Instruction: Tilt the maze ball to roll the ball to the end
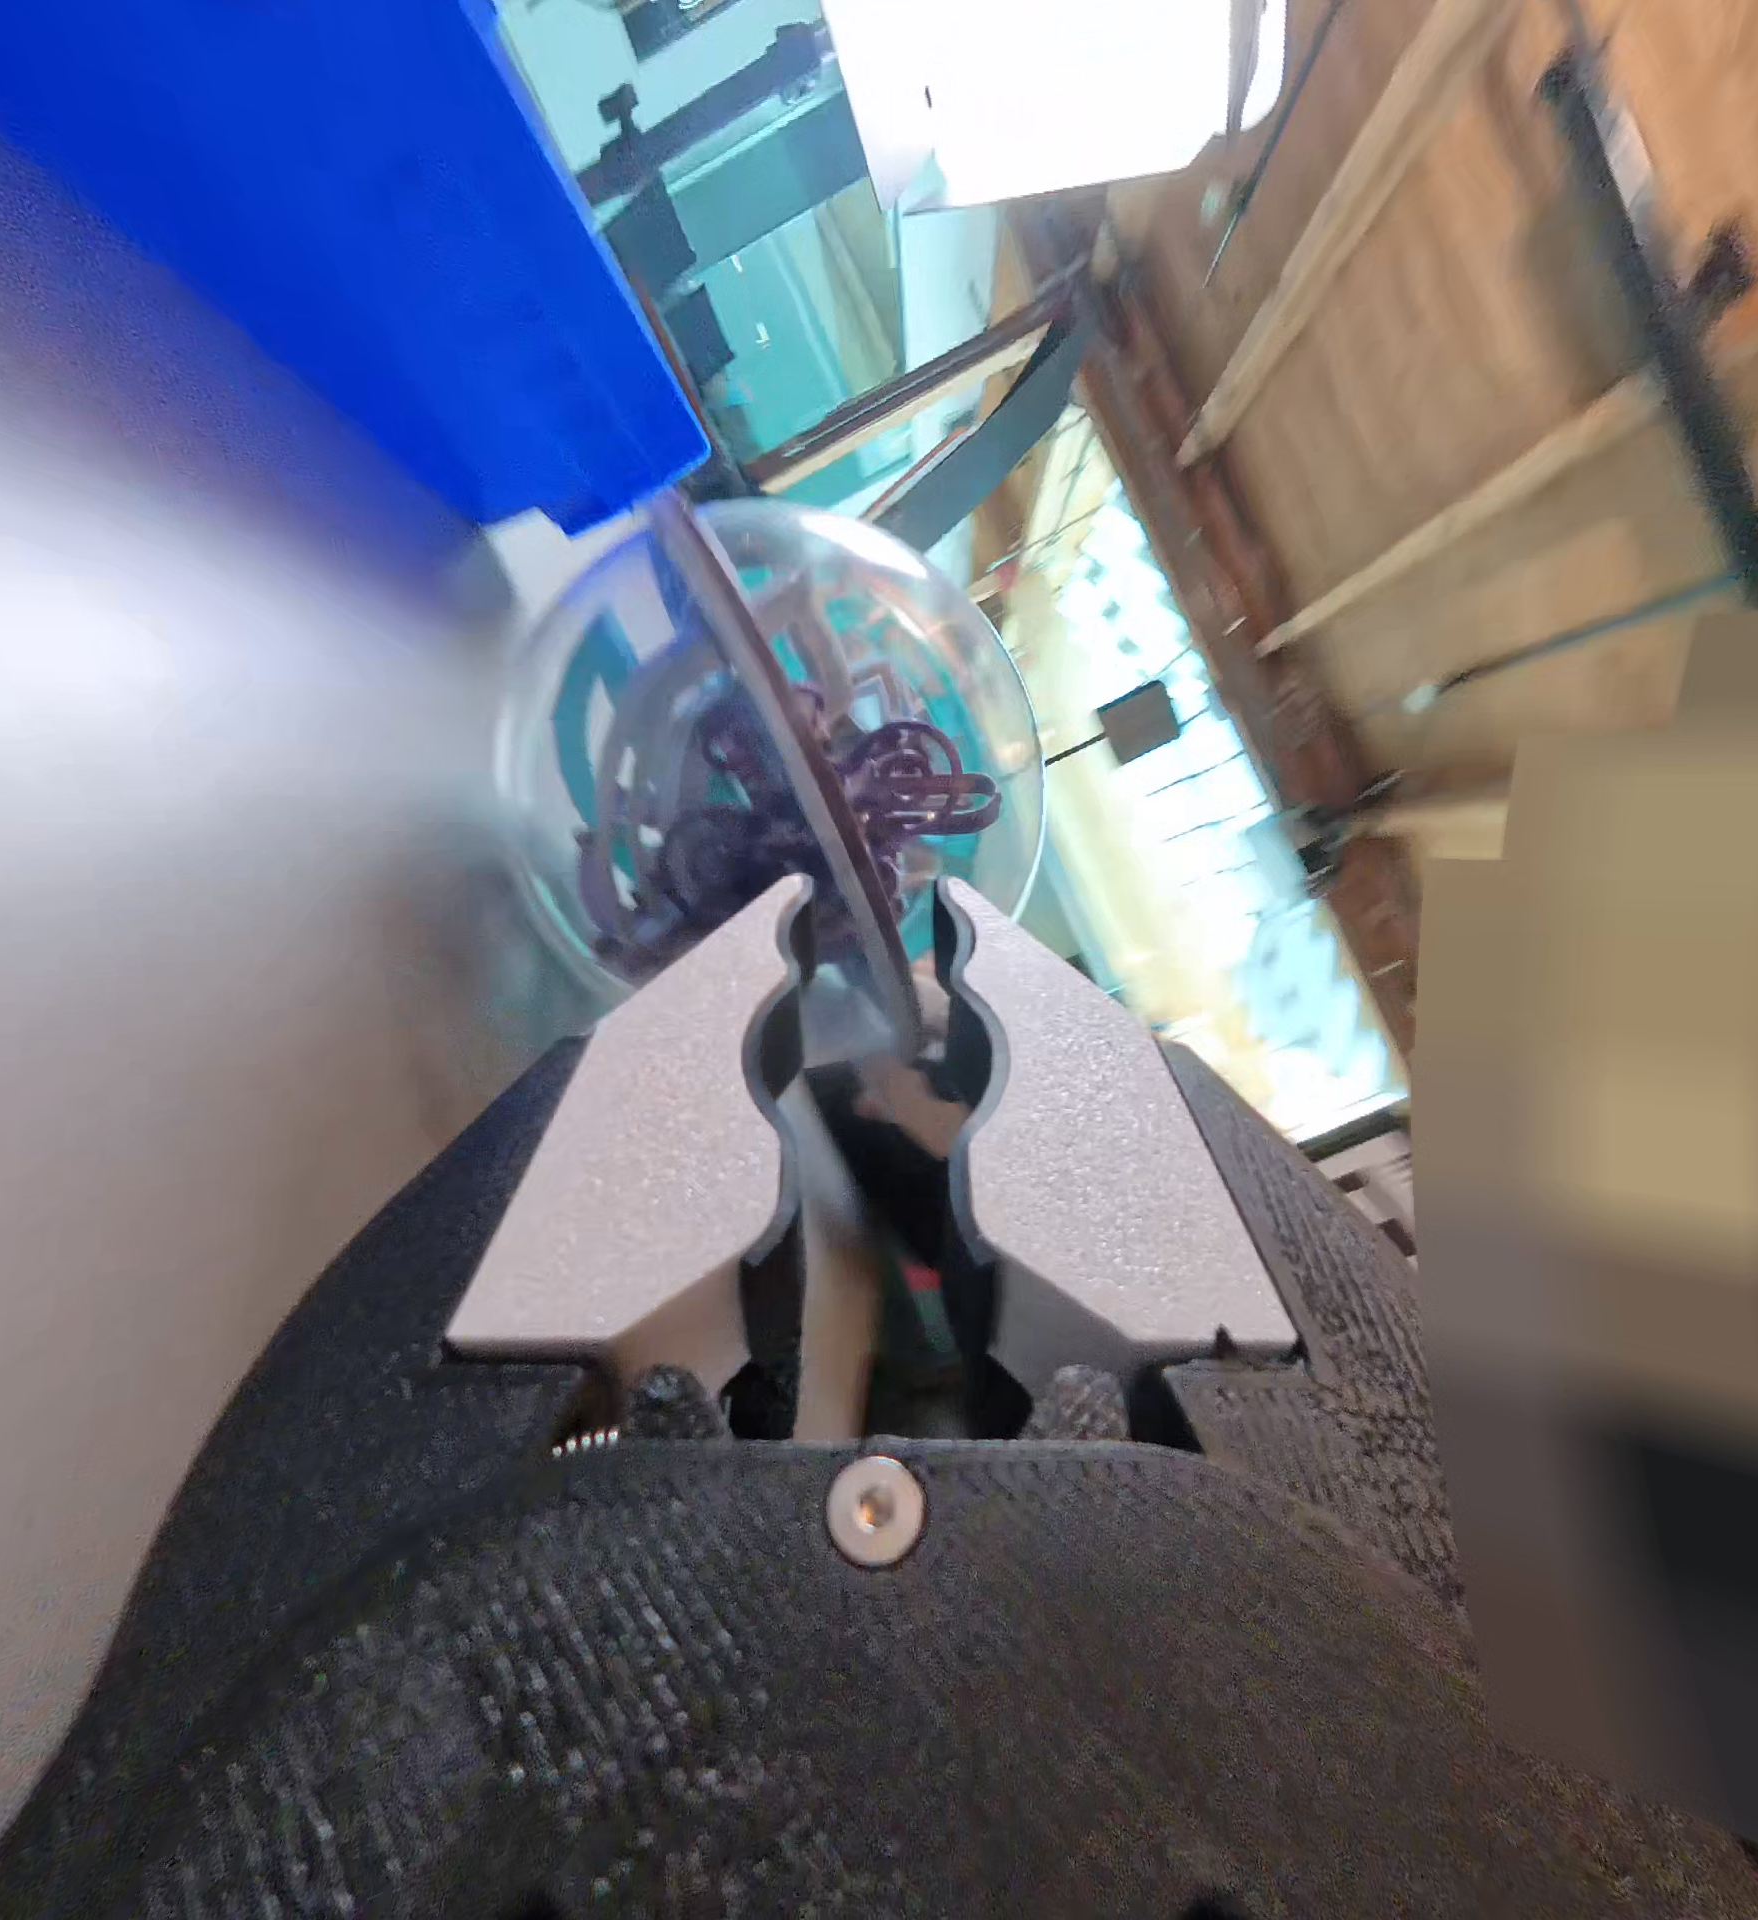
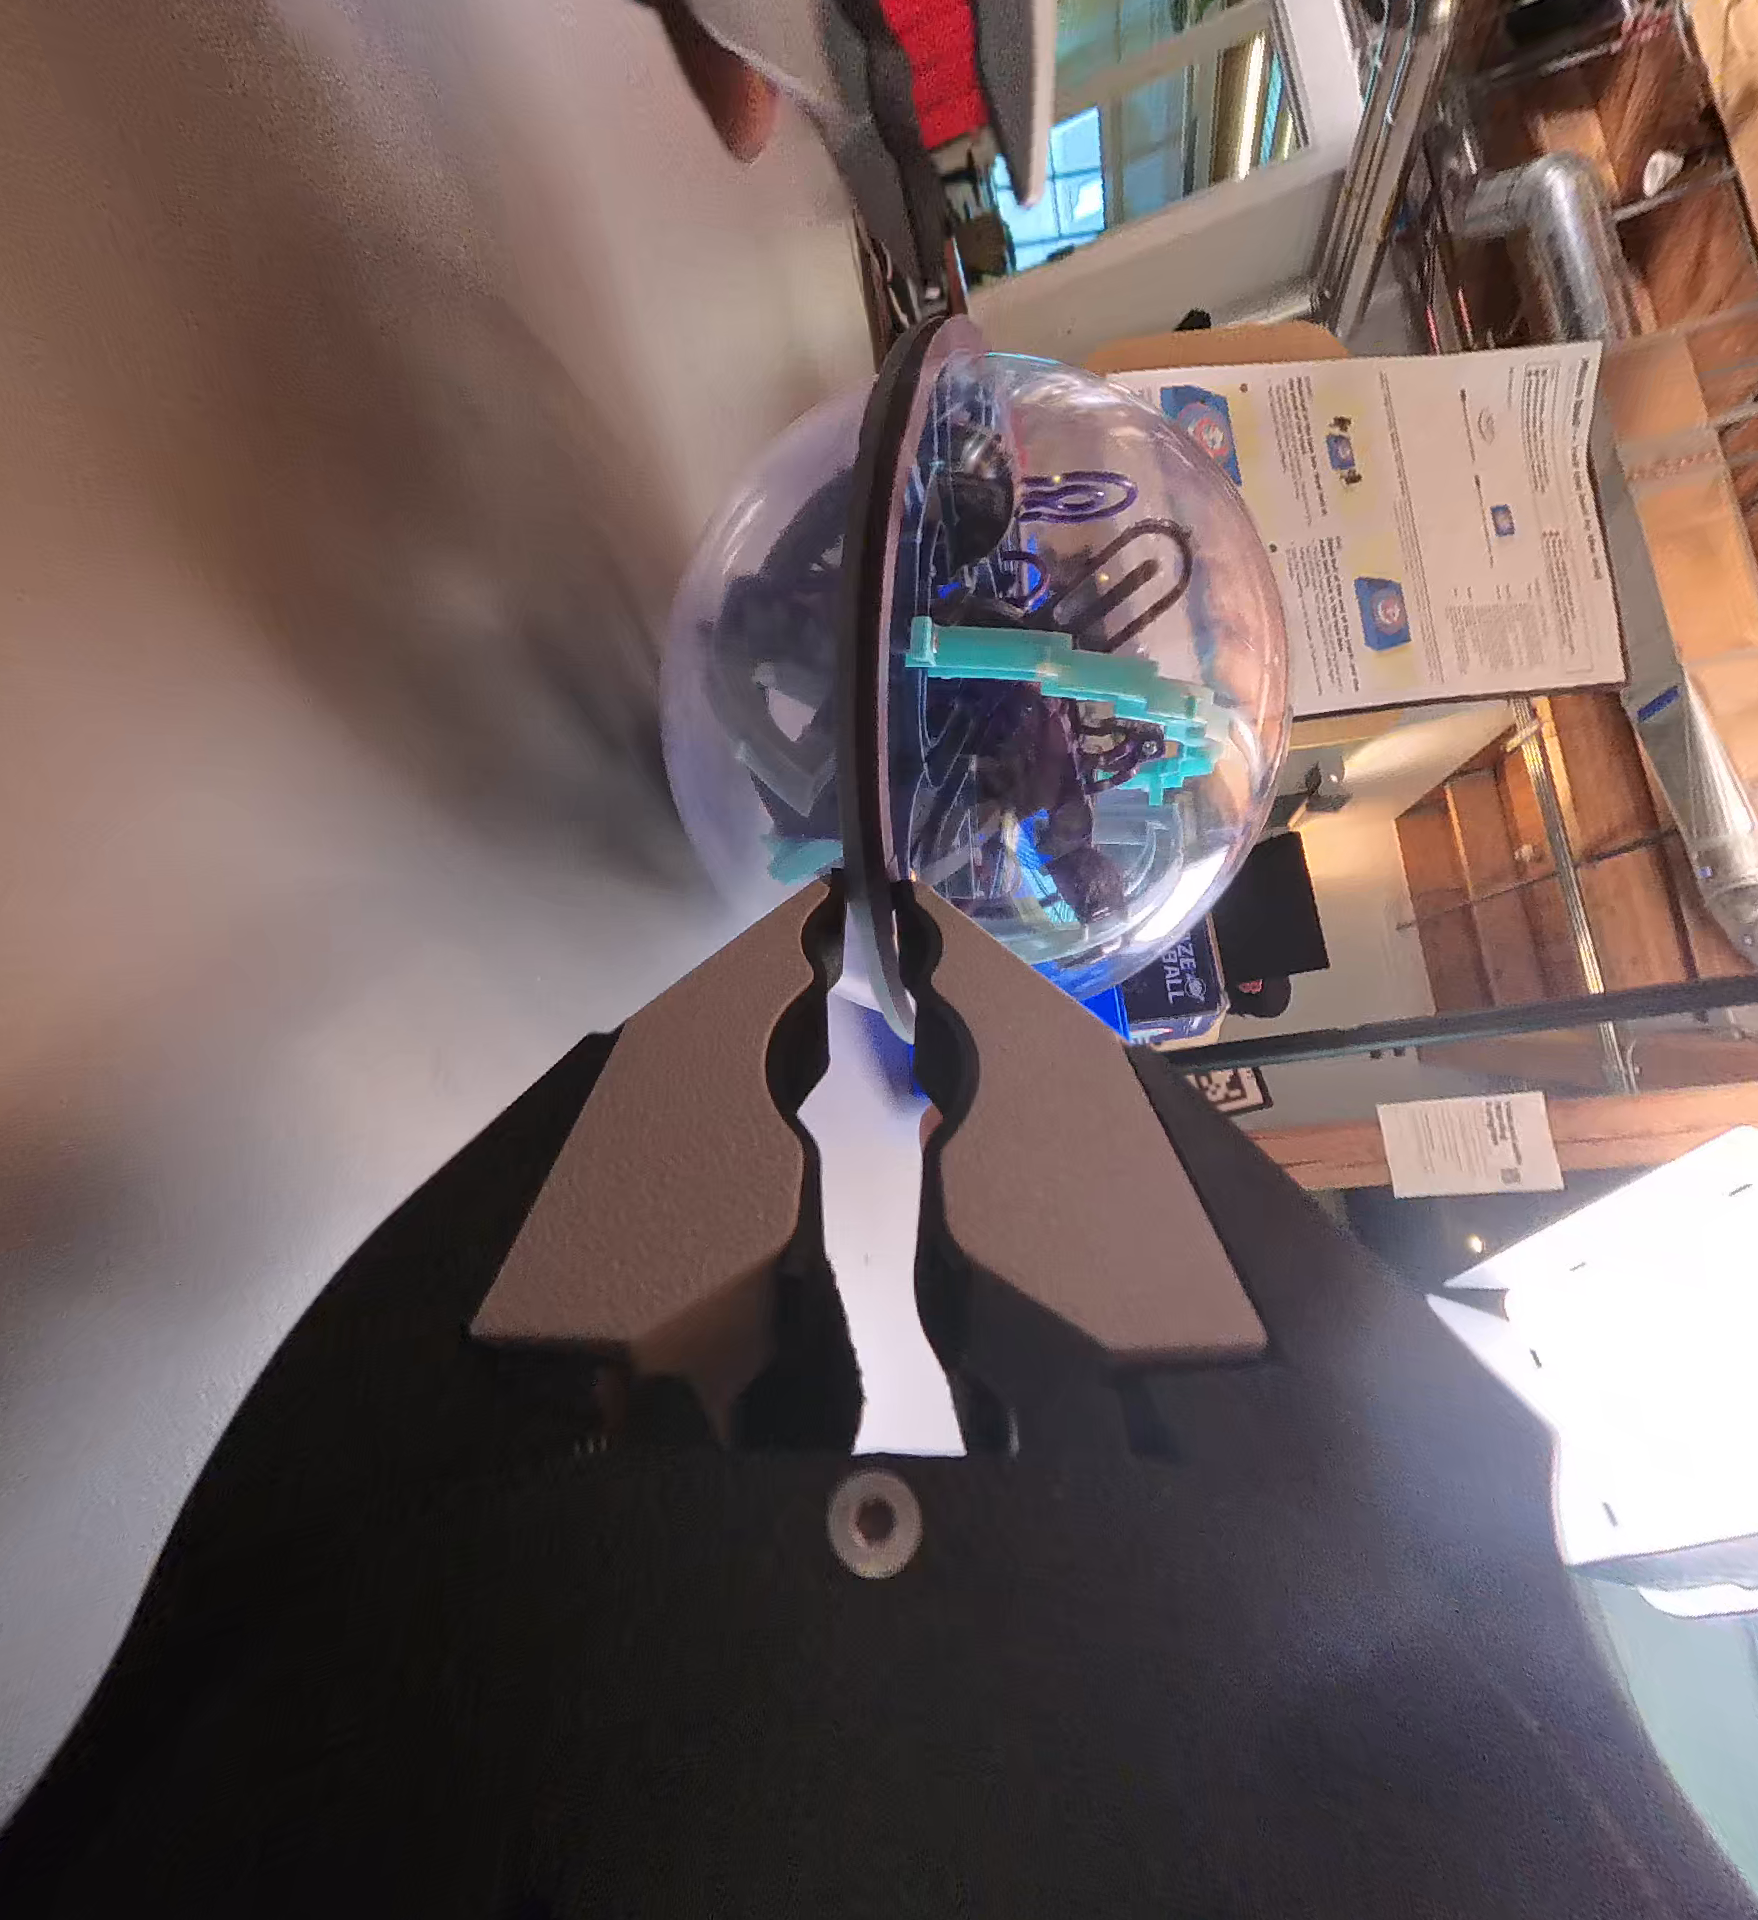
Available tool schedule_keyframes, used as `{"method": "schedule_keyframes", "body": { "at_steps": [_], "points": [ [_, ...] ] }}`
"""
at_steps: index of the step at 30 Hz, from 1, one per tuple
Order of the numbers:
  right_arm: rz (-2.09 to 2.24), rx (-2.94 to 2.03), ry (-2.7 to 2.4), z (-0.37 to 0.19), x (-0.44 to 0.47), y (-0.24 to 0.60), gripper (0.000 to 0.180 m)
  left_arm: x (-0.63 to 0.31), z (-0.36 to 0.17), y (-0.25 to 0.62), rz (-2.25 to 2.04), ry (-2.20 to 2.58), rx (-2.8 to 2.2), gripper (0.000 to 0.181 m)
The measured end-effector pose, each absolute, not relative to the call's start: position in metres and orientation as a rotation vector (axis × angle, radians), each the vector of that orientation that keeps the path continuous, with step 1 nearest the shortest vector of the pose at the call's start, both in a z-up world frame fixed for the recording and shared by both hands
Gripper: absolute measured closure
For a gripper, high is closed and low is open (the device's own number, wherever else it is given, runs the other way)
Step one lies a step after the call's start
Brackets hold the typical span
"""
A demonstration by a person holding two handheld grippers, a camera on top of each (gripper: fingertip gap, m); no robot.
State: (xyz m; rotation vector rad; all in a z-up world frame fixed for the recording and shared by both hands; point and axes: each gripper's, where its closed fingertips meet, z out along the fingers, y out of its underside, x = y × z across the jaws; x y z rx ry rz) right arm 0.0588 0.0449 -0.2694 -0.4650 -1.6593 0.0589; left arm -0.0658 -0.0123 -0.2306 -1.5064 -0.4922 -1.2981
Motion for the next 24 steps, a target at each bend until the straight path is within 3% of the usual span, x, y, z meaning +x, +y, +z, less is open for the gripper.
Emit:
{"method": "schedule_keyframes", "body": {
  "at_steps": [3, 5, 10, 14, 21, 24],
  "points": [
    [0.070, -0.396, -1.672, -0.269, 0.062, 0.049, 0.173, -0.085, -0.219, -0.010, -0.964, -0.191, -1.637, 0.139],
    [0.086, -0.334, -1.684, -0.268, 0.064, 0.047, 0.173, -0.093, -0.217, 0.001, -0.801, 0.005, -1.703, 0.108],
    [0.066, -0.199, -1.742, -0.268, 0.065, 0.048, 0.172, -0.077, -0.224, 0.037, -0.827, 0.427, -1.773, 0.053],
    [0.076, -0.179, -1.768, -0.268, 0.066, 0.051, 0.172, -0.047, -0.230, 0.040, -1.063, 0.673, -1.730, 0.041],
    [0.225, -0.359, -1.724, -0.269, 0.067, 0.060, 0.169, -0.033, -0.248, 0.038, -1.002, 0.776, -1.731, 0.050],
    [0.343, -0.491, -1.695, -0.268, 0.064, 0.064, 0.156, -0.036, -0.250, 0.036, -0.979, 0.759, -1.734, 0.053]
  ]
}}
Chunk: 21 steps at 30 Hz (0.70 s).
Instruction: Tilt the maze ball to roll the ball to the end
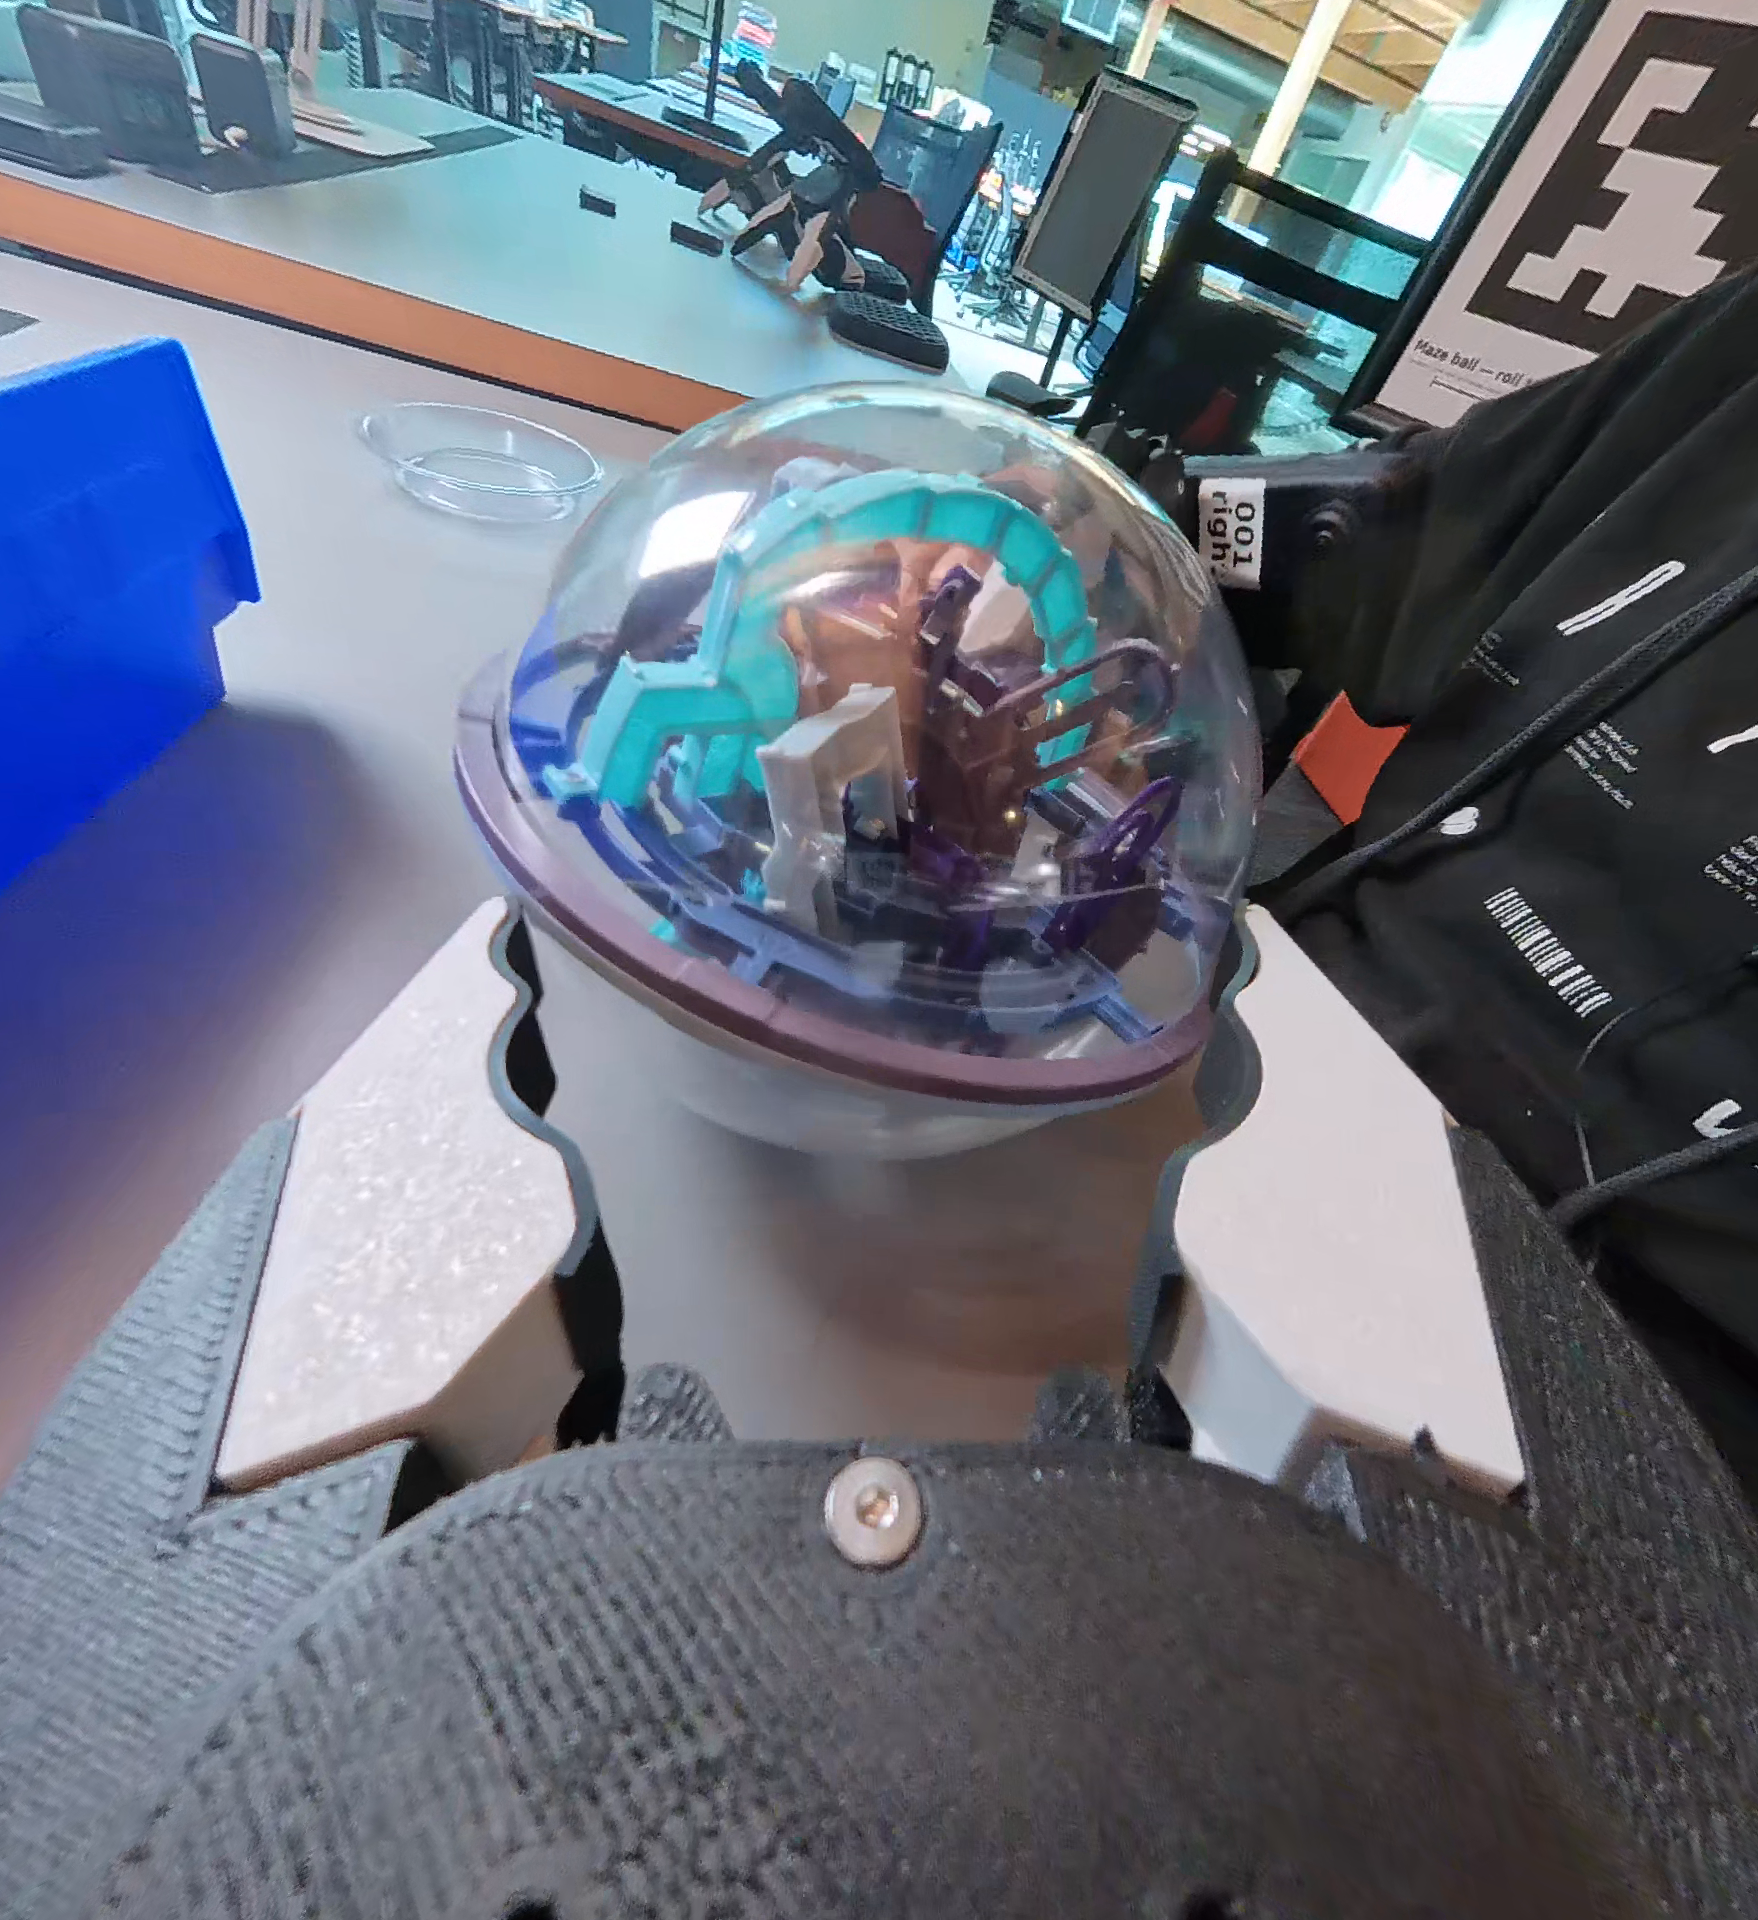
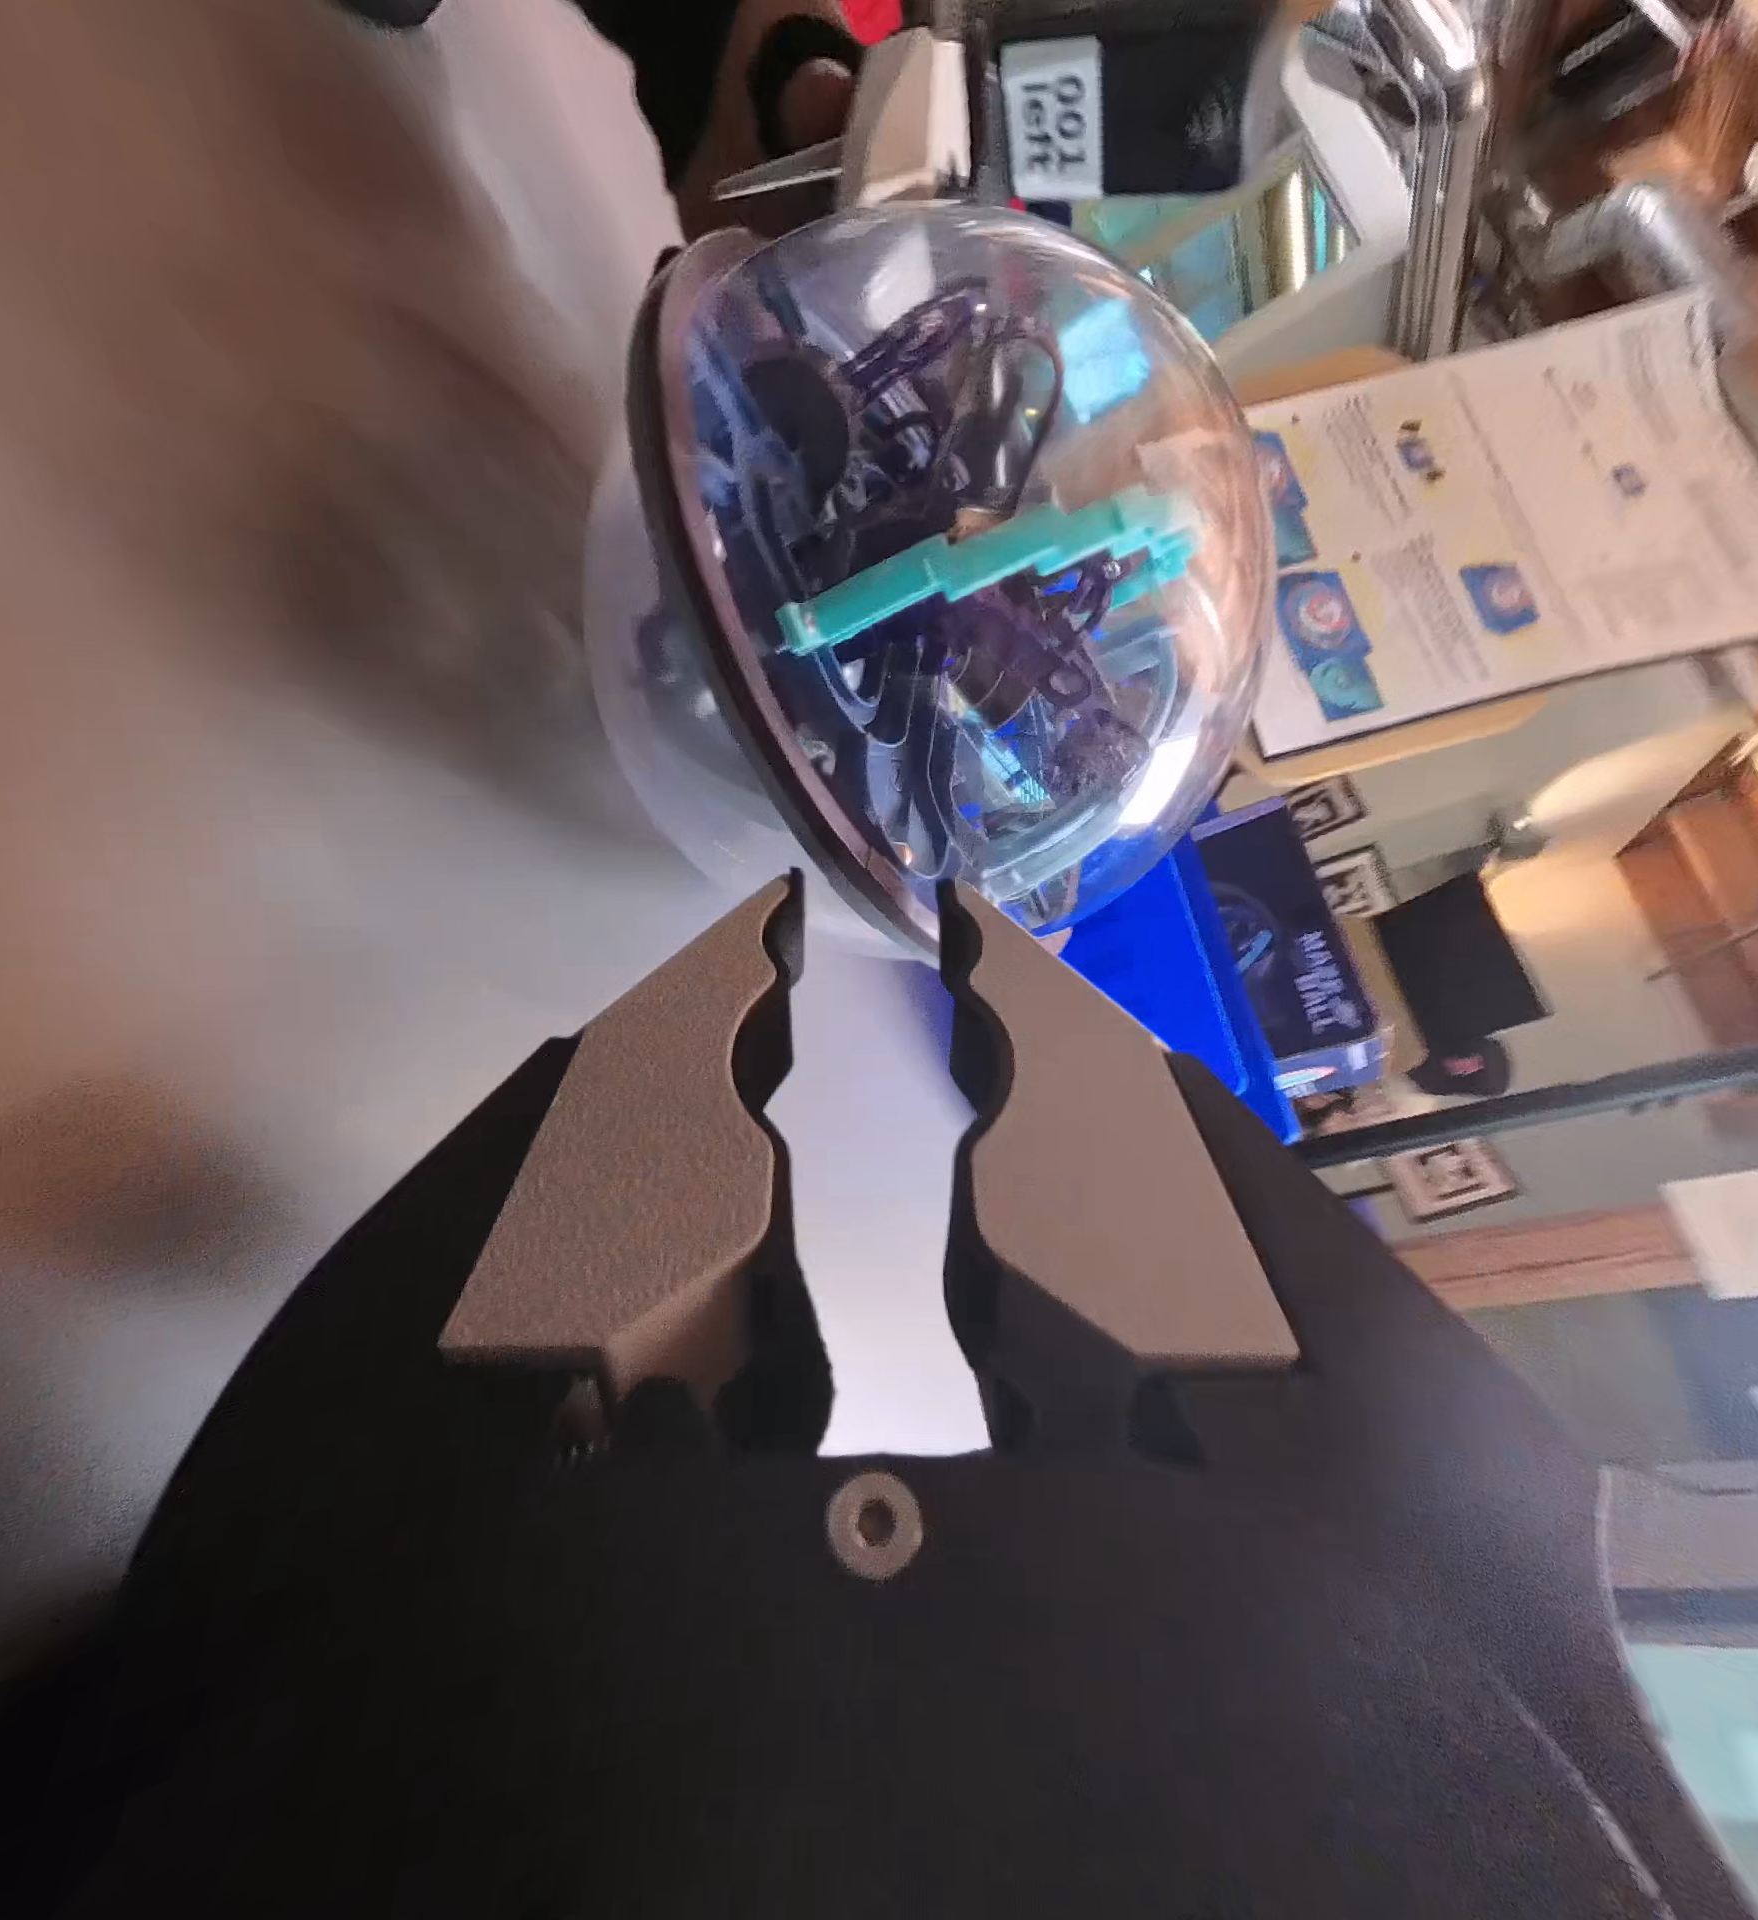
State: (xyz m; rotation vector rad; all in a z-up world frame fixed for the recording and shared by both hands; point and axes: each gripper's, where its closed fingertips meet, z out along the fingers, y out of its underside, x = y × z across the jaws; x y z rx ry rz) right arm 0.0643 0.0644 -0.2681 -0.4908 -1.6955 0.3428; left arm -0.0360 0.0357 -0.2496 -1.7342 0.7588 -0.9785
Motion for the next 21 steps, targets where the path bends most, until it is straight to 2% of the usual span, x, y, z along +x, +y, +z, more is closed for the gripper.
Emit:
{"method": "schedule_keyframes", "body": {
  "at_steps": [1, 5, 11, 16, 21],
  "points": [
    [0.395, -0.541, -1.691, -0.268, 0.064, 0.066, 0.149, -0.037, -0.250, 0.036, -0.969, 0.748, -1.734, 0.056],
    [0.634, -0.861, -1.723, -0.275, 0.061, 0.075, 0.106, -0.041, -0.253, 0.036, -0.960, 0.720, -1.741, 0.059],
    [0.890, -1.121, -1.738, -0.273, 0.047, 0.075, 0.081, -0.042, -0.249, 0.036, -0.961, 0.695, -1.731, 0.066],
    [0.903, -1.082, -1.757, -0.275, 0.036, 0.074, 0.083, -0.048, -0.248, 0.036, -0.920, 0.674, -1.726, 0.065],
    [0.931, -1.055, -1.764, -0.271, 0.031, 0.079, 0.089, -0.048, -0.263, 0.031, -0.815, 0.794, -1.794, 0.052]
  ]
}}
